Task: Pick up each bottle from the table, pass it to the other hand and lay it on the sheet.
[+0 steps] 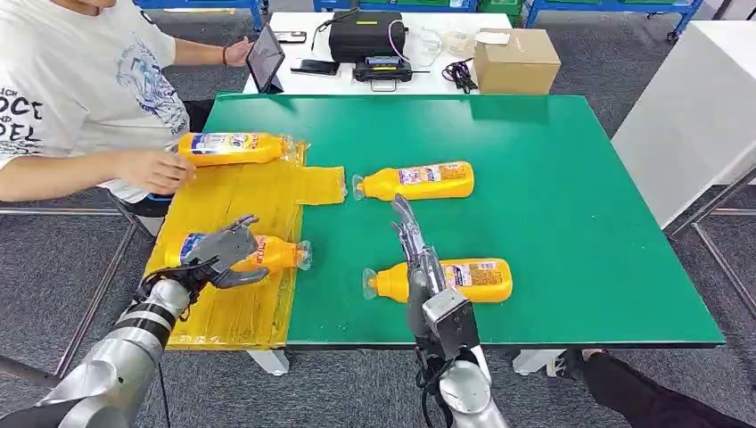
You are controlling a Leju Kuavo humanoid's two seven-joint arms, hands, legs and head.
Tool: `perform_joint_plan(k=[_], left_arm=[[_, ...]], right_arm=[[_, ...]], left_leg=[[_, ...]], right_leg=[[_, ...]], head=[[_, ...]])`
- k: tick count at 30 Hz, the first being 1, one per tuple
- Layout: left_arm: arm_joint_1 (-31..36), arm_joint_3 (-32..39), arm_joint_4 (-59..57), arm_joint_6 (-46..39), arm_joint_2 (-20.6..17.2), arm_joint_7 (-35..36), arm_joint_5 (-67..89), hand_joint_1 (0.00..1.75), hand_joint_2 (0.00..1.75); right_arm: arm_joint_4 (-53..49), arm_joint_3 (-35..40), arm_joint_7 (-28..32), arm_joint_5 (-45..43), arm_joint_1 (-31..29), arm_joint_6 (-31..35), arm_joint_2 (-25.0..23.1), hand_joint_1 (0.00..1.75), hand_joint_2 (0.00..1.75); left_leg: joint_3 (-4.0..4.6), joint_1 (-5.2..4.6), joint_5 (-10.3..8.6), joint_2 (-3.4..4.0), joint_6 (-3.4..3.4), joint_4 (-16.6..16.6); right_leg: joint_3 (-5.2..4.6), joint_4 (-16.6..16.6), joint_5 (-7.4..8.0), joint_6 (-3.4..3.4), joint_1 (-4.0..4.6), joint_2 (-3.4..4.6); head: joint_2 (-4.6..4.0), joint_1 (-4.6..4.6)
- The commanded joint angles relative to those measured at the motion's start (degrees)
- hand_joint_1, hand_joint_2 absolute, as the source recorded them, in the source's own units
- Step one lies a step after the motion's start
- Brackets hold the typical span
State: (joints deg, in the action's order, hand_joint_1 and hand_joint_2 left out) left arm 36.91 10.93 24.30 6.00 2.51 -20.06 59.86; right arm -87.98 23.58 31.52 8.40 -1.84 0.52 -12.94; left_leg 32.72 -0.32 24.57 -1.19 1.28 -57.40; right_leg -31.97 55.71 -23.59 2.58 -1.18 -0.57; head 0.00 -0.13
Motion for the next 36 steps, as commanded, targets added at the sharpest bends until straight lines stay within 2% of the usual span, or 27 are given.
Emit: perform_joint_plan(k=[1,2,4,5,6,7,8,10,11,12,13,14,18,19,20,22,28,31,36], left_arm=[[-7.2,12.8,-4.0,16.6,-0.3,-4.9,-17.7,0.0,0.0],[-7.7,14.2,-2.2,18.7,0.9,-7.7,-23.8,0.0,0.0],[-7.5,17.1,-0.3,20.5,2.6,-7.3,-31.8,0.0,0.0],[-7.6,16.0,1.0,19.3,3.4,-7.5,-33.8,0.0,0.0],[-7.6,17.3,3.7,12.7,4.9,-10.4,-37.6,0.0,0.0],[-7.2,15.4,5.3,7.6,6.0,-10.6,-39.7,0.0,0.0],[-7.3,13.7,6.7,5.7,6.4,-9.9,-41.6,0.0,0.0],[-8.1,10.8,11.8,-9.3,7.9,-16.2,-42.0,0.0,0.0],[-8.3,10.1,13.1,-10.7,8.2,-16.5,-42.8,0.0,1.75],[-8.9,9.8,15.0,-13.7,8.5,-18.4,-43.8,0.0,1.75],[-10.0,8.1,18.3,-18.6,8.6,-19.9,-43.1,0.0,1.75],[-10.3,7.7,19.0,-18.6,8.5,-19.6,-43.4,0.0,1.75],[-11.0,6.9,19.7,-19.1,8.1,-19.6,-44.0,0.0,1.75],[-12.9,4.4,24.4,-25.2,8.0,-19.9,-43.3,0.0,1.75],[-14.0,2.3,26.9,-27.5,7.5,-19.9,-42.7,0.0,1.75],[-15.6,-0.2,29.5,-29.8,6.9,-19.9,-43.0,0.0,1.75],[-17.6,-1.2,30.0,-28.8,7.1,-19.9,-44.1,0.0,1.75],[-17.2,-2.0,28.9,-28.3,7.6,-19.9,-44.1,0.0,1.75],[-16.8,-3.1,28.2,-28.2,8.1,-19.9,-43.8,0.0,1.75]], right_arm=[[8.5,-1.5,-0.7,-1.3,-3.3,0.4,-0.2,0.0,0.0],[8.7,-1.3,-0.5,-1.4,-3.2,0.7,-0.2,0.0,0.0],[8.7,-1.1,-0.4,-1.2,-3.0,1.2,-0.2,0.0,0.0],[8.7,-0.9,-0.4,-1.2,-2.8,1.3,-0.1,0.0,0.0],[8.3,-0.8,-0.6,-0.1,-2.5,2.5,-0.1,0.0,0.0],[7.9,-0.5,-0.8,0.8,-2.1,3.2,0.1,0.0,0.0],[7.7,-0.4,-0.9,1.6,-1.9,3.7,0.3,0.0,0.0],[7.6,0.8,-2.0,6.9,-2.1,6.4,1.7,0.0,0.0],[7.7,0.9,-2.4,8.3,-2.2,7.2,2.1,0.0,0.0],[8.3,1.5,-4.1,12.4,-2.7,9.3,3.0,0.0,1.75],[9.8,1.9,-6.3,16.6,-3.7,10.9,4.4,0.0,1.75],[10.2,1.6,-6.2,16.6,-4.0,10.9,4.4,0.0,1.75],[10.5,1.6,-6.2,17.3,-4.2,10.9,4.6,0.0,1.75],[11.8,2.6,-10.7,22.9,-5.3,11.6,6.6,0.0,1.75],[13.0,2.8,-12.5,24.7,-6.2,10.8,8.2,0.0,1.75],[16.4,2.4,-15.5,27.4,-8.3,8.6,11.7,0.0,1.75],[22.1,3.6,-20.8,30.5,-14.6,-0.8,22.0,0.0,1.75],[23.2,4.6,-21.7,30.3,-16.6,-4.3,24.2,0.0,1.75],[24.1,5.8,-22.4,30.5,-17.8,-5.6,25.2,0.0,1.75]], left_leg=[[-0.12,0.01,0.0,0.31,-0.07,0.1],[0.04,0.04,-0.1,0.51,-0.11,0.2],[-0.1,0.01,-0.02,0.33,-0.08,0.1],[0.09,0.08,-0.07,0.42,-0.11,0.1],[-0.04,0.04,-0.02,0.26,-0.07,0.0],[0.09,0.11,-0.03,0.42,-0.11,0.1],[0.02,0.06,-0.04,0.17,-0.04,0.0],[0.26,0.13,-0.04,0.15,-0.06,0.0],[0.46,0.23,-0.02,0.28,-0.11,-0.1],[0.56,0.25,0.01,0.28,-0.09,-0.2],[0.58,0.22,-0.02,0.24,-0.07,-0.1],[0.45,0.13,-0.02,0.31,-0.04,-0.1],[0.84,0.16,-0.02,0.55,-0.08,-0.1],[0.9,0.2,-0.01,0.54,-0.08,-0.2],[0.96,0.1,-0.1,0.37,0.06,-0.1],[1.04,0.11,-0.09,0.49,0.08,-0.1],[1.12,0.1,-0.06,0.46,0.08,-0.2],[1.25,0.01,-0.08,0.36,0.08,-0.2],[1.34,-0.02,-0.08,0.36,0.07,-0.2]], right_leg=[[0.0,-0.1,0.09,-0.07,0.02,0.28],[-0.22,-0.1,0.25,-0.11,0.04,0.47],[-0.01,-0.1,0.12,-0.06,0.02,0.3],[-0.21,-0.2,0.22,-0.1,0.09,0.37],[-0.15,0.0,0.11,-0.07,0.04,0.2],[-0.3,-0.1,0.18,-0.12,0.12,0.3],[-0.17,-0.1,0.08,-0.05,0.06,0.07],[-0.36,-0.1,0.1,-0.08,0.13,0.04],[-0.53,-0.2,0.15,-0.16,0.24,0.13],[-0.61,-0.1,0.14,-0.14,0.26,0.13],[-0.63,-0.1,0.15,-0.12,0.23,0.1],[-0.58,-0.1,0.14,-0.05,0.14,0.17],[-1.04,-0.1,0.21,-0.07,0.18,0.29],[-1.09,0.0,0.17,-0.1,0.22,0.26],[-1.11,0.0,0.17,0.02,0.12,0.2],[-1.16,-0.1,0.21,0.05,0.14,0.32],[-1.17,-0.1,0.2,0.04,0.12,0.3],[-1.31,0.0,0.21,0.08,0.04,0.25],[-1.45,0.0,0.24,0.13,0.02,0.25]], head=[[0.0,0.02],[0.0,0.0],[0.0,0.02],[0.0,0.0],[0.0,0.02],[0.0,0.02],[0.0,0.0],[0.0,0.02],[0.0,0.04],[0.0,0.02],[0.0,0.04],[0.0,0.04],[0.0,0.02],[0.0,0.02],[0.0,0.02],[0.0,0.02],[0.0,0.0],[0.0,0.02],[0.0,0.02]])
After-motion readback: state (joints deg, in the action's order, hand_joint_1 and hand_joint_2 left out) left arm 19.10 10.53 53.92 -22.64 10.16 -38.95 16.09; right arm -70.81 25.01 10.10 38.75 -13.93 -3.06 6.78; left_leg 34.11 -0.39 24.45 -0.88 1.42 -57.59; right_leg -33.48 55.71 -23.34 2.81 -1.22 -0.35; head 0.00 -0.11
